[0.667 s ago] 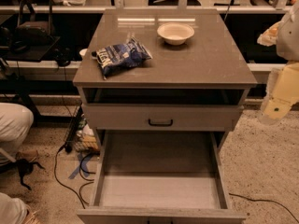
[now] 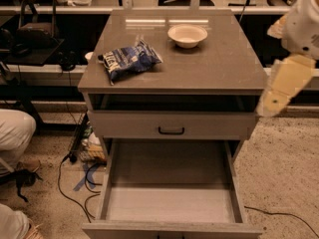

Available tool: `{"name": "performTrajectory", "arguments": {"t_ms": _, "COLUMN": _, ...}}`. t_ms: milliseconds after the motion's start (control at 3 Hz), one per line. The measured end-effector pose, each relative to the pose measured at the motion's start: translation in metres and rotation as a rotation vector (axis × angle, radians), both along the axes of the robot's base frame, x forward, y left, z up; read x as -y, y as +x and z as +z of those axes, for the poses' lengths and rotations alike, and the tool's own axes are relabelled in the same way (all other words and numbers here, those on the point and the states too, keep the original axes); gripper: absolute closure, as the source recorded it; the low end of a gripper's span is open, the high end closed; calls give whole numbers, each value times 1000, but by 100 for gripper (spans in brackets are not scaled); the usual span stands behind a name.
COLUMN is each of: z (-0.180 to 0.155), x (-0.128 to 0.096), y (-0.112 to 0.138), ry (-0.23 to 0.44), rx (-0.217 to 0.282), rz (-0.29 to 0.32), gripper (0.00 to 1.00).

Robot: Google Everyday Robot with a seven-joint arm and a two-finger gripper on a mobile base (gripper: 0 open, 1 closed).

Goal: Place blue chip bag into middle drawer

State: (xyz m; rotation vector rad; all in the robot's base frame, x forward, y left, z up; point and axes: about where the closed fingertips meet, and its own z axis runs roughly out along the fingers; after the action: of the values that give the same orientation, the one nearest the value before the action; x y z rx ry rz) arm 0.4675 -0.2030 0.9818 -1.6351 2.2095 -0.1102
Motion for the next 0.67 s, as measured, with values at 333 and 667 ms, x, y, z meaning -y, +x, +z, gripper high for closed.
{"name": "performTrajectory", "arguments": {"t_ms": 333, "z": -3, "x": -30, "y": 44, "ry": 61, "rx": 49, "rz": -45, "gripper": 0}}
{"name": "performTrajectory", "arguments": {"t_ms": 667, "z": -19, "x": -74, "y": 84, "ry": 136, "rx": 35, "rz": -78, "gripper": 0}}
